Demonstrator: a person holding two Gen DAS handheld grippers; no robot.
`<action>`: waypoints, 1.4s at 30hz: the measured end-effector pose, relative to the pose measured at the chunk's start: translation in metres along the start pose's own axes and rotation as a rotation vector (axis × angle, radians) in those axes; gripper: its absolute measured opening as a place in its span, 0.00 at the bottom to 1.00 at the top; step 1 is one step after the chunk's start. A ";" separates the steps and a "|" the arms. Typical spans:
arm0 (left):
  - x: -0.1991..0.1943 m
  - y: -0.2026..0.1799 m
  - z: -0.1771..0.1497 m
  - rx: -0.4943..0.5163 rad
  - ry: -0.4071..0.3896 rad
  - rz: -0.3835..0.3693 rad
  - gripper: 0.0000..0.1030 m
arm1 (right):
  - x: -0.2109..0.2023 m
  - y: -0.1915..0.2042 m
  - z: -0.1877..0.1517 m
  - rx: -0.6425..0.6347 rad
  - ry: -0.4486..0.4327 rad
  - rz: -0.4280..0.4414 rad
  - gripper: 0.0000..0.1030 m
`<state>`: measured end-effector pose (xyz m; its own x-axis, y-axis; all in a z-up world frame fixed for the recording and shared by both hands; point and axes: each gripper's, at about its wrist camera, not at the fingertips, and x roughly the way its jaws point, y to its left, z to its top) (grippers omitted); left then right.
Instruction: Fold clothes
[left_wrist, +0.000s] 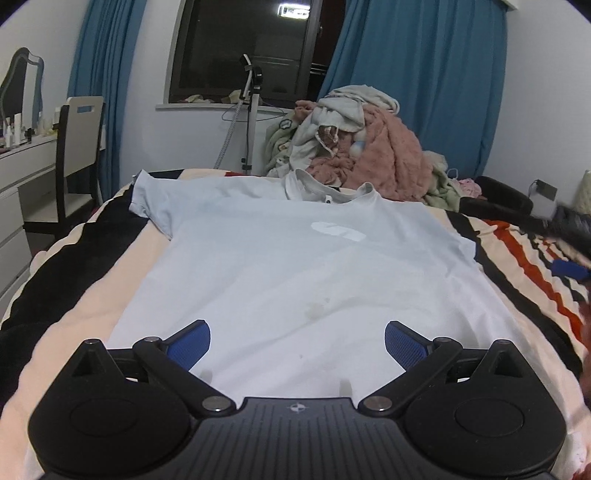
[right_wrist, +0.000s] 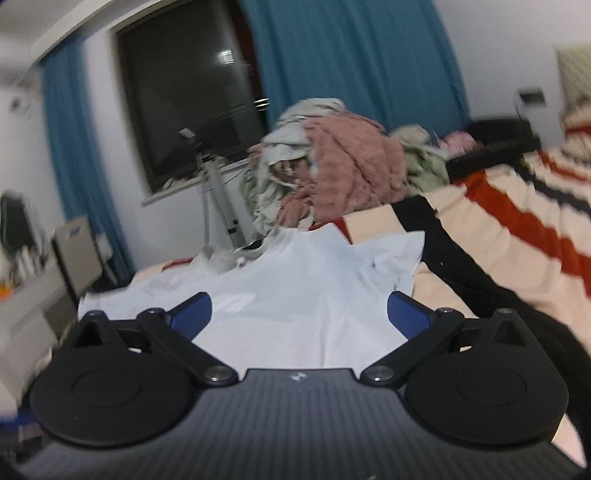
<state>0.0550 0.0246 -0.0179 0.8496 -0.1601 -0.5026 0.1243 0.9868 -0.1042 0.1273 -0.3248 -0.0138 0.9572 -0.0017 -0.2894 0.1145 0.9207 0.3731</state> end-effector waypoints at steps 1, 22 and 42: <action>0.002 0.000 -0.002 -0.005 0.006 0.004 0.99 | 0.012 -0.010 0.005 0.042 0.007 0.000 1.00; 0.084 -0.014 -0.008 -0.034 0.055 -0.062 0.99 | 0.310 -0.172 0.026 0.197 0.140 -0.015 0.16; 0.119 0.001 0.002 -0.035 0.040 -0.016 0.99 | 0.260 -0.153 0.104 -0.129 0.076 -0.301 0.79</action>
<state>0.1572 0.0063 -0.0755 0.8263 -0.1774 -0.5345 0.1189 0.9826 -0.1424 0.3864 -0.5068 -0.0540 0.8625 -0.2561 -0.4365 0.3494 0.9253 0.1475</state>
